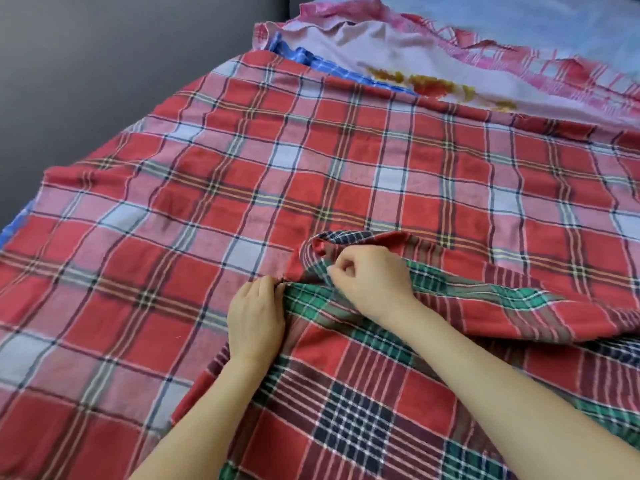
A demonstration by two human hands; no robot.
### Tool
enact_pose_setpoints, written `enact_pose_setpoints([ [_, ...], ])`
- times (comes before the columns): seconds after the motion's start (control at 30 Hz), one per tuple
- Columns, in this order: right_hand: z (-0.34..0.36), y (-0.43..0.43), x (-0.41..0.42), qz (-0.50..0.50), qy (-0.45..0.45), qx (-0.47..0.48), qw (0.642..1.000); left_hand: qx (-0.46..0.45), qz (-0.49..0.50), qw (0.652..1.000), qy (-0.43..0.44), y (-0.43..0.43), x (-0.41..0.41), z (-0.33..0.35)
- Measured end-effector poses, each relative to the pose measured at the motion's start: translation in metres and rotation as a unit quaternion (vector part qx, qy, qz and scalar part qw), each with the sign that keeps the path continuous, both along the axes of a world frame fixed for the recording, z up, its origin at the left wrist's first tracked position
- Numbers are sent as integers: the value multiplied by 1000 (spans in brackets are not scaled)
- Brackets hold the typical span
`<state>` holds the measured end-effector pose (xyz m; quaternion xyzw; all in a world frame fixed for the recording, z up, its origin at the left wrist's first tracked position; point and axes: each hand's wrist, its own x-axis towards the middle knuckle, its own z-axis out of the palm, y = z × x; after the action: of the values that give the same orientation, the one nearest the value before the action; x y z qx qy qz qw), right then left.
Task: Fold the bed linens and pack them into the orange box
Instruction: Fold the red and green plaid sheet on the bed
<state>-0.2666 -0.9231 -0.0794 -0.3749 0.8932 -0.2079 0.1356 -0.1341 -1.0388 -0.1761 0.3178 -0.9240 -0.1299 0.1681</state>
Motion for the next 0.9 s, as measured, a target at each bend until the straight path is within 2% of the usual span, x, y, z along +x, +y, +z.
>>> enact_pose_setpoints([
  [0.07,16,1,-9,-76,4,-117,990,-15,2,999,48,0,2,-12],
  [0.13,29,6,-17,-45,34,-171,984,-20,6,997,79,-2,2,-21],
  [0.17,29,10,-16,-12,26,-162,986,-21,7,996,86,-3,2,-24],
  [0.23,28,23,-6,20,-68,-106,992,-18,9,996,83,-3,2,-27],
  [0.3,26,31,5,-18,-168,-19,985,0,9,997,77,-2,1,-25],
  [0.33,26,33,10,-53,-232,22,971,21,13,996,87,-1,3,-21],
  [0.4,21,31,17,-140,-377,62,913,55,9,989,135,-6,5,-8],
  [0.43,19,28,21,-163,-409,69,895,48,7,986,157,-18,7,2],
  [0.47,16,23,23,-162,-400,80,898,16,10,988,156,-35,7,9],
  [0.53,8,15,26,-127,-328,110,930,-66,32,995,61,-77,8,12],
  [0.63,-5,6,32,-96,-234,118,960,-50,77,991,-101,-115,9,-7],
  [0.73,-14,-2,46,-77,-87,134,984,-56,86,986,-135,-114,5,-24],
  [0.8,-15,-5,53,-44,4,152,987,-60,78,985,-138,-116,4,-23],
  [0.9,-2,-1,47,-11,95,111,989,-60,78,984,-149,-123,2,-21],
])
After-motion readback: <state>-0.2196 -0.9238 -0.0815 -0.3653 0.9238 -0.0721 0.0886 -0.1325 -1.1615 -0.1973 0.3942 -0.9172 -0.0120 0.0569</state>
